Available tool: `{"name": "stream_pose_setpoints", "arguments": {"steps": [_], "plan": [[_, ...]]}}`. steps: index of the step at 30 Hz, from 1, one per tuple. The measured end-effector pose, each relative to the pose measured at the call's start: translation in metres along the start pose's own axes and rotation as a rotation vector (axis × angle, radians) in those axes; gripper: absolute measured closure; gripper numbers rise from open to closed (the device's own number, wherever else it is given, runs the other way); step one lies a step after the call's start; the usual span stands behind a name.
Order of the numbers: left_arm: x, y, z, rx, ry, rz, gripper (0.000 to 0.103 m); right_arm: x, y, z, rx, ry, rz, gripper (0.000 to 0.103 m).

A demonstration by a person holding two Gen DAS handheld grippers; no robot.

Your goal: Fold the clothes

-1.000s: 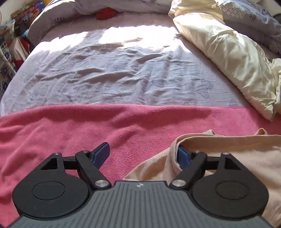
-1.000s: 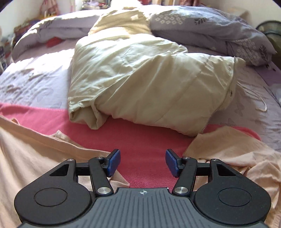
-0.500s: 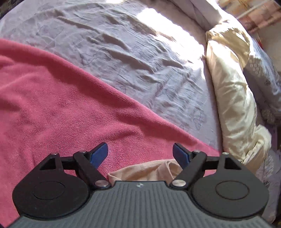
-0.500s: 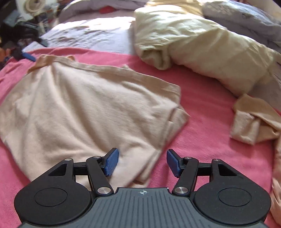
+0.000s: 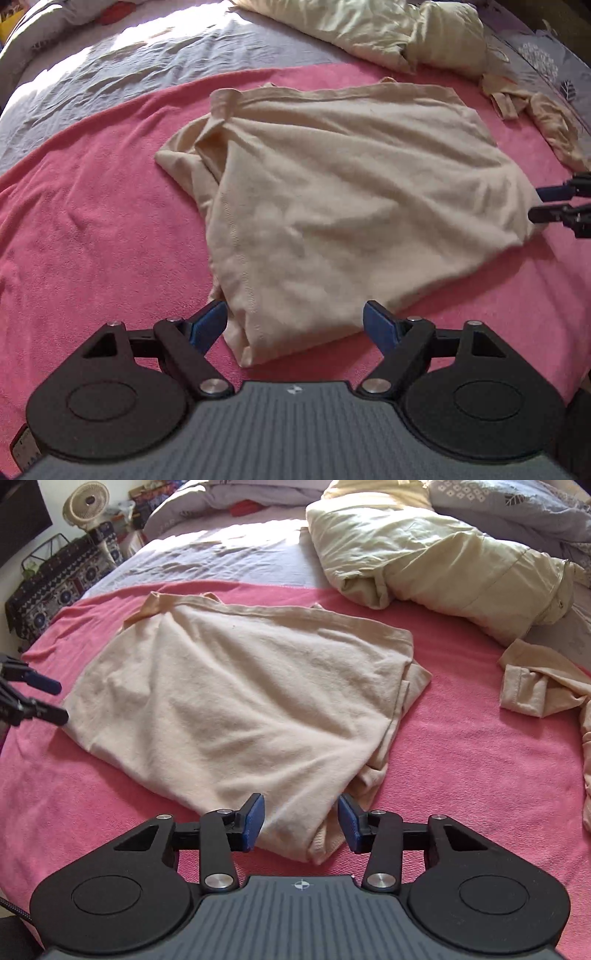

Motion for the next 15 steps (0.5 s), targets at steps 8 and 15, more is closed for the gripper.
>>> {"name": "stream_pose_setpoints", "arguments": {"steps": [8,15], "plan": [[-0.024,-0.001,0.023,0.011,0.083,-0.074,0.013,0.009,-0.008,0.007,0.043,0.055,0.053,0.097],[0.000,0.007,0.026,0.059,0.063,-0.136,0.019,0.021,-0.062,0.029,-0.066,0.150,0.245,0.098]]}}
Point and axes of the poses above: each gripper's, at about its wrist camera, not at the fingertips, and x roughly against the way its jaws point, y to its left, z to its underside, the point moved 4 cm from there along -x, roughly the way its jaws point, and after that the axes turned 11 degrees about -x, right-handed, at the moved point
